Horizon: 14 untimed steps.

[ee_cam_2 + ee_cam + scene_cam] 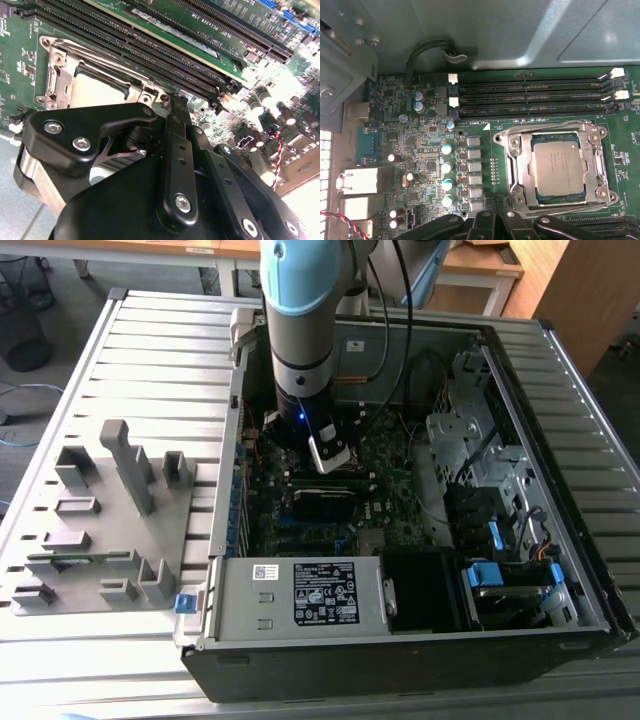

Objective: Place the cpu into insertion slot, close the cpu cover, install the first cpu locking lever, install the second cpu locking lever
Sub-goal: 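Install the second cpu locking lever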

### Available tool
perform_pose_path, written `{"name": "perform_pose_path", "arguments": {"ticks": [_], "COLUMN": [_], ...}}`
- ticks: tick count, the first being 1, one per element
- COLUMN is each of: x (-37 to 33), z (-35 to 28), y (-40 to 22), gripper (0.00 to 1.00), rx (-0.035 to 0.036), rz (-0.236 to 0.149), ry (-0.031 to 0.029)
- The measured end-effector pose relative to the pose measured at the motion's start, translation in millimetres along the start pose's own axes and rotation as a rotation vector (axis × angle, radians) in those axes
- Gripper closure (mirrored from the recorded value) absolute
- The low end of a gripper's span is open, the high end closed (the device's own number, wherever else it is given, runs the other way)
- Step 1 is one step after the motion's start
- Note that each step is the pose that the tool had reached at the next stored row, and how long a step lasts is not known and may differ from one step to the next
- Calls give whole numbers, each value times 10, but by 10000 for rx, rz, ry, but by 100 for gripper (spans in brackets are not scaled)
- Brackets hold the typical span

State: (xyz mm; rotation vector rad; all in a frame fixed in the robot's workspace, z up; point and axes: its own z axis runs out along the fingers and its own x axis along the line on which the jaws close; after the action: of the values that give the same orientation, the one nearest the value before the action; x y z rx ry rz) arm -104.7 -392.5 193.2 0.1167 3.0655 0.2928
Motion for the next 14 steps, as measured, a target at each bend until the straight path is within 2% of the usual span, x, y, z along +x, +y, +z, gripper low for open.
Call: {"name": "perform_pose_path", "arguments": {"ticks": [3,5,8,14], "x": [0,-2,-6,-17], "z": [-6,-36,-114,-310], "y": [1,6,22,60], "gripper": [90,90,90,90], "rx": [1,1,-1,13], "rz": [1,1,1,0], "ry": [0,0,-1,0]}}
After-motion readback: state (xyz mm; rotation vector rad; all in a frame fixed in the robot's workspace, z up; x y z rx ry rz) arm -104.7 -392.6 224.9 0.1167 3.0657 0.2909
